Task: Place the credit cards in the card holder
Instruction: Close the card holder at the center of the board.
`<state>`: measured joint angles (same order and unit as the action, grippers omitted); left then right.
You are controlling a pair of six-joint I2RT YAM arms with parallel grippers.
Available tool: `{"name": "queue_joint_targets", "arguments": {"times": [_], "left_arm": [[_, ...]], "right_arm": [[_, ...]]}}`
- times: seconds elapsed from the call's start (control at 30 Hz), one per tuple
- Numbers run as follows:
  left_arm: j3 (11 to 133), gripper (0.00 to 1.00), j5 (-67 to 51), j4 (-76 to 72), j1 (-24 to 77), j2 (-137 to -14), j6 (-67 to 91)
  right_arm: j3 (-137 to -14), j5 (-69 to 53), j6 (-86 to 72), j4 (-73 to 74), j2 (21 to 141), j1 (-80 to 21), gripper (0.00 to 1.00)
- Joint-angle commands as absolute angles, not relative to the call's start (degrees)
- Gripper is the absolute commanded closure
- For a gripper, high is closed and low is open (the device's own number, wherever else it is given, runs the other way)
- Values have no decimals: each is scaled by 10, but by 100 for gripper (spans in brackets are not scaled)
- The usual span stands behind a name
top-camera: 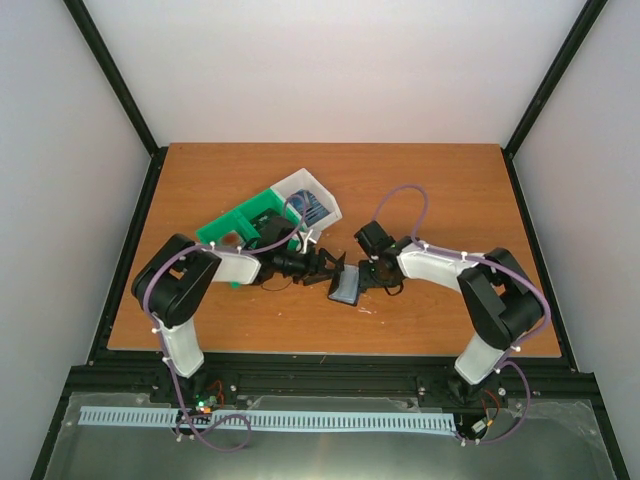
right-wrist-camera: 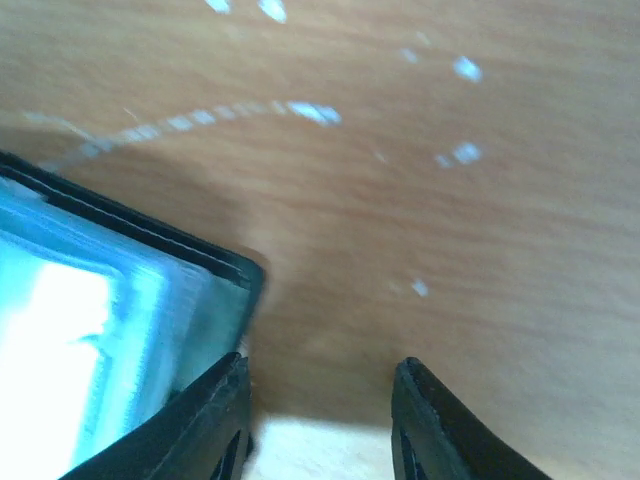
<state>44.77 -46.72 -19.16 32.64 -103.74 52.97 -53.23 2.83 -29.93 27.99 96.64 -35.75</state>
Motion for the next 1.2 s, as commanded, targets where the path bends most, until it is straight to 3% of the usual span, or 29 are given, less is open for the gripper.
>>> {"name": "queue_joint_targets", "arguments": {"times": [0.0, 0.17, 0.4, 0.63, 0.87, 1.17], "left_arm": [[481, 35, -466, -154, 339, -1050, 498], [503, 36, -448, -112, 356, -1060, 473], [526, 37, -399, -51, 376, -1060, 430], [561, 47, -354, 8, 392, -1072, 393], [579, 52, -303, 62, 395, -1070, 377], [580, 50, -241, 122, 395, -1026, 382]], "right_arm": [[-514, 87, -307, 367, 939, -359, 62], [-505, 93, -322, 373, 934, -363, 66], [-465, -30, -271, 276, 878, -369, 60], [-430, -55, -231, 216, 872, -381, 60], [-462, 6, -206, 211, 922, -396, 59], [-470, 4, -184, 173, 952, -405, 60]]}}
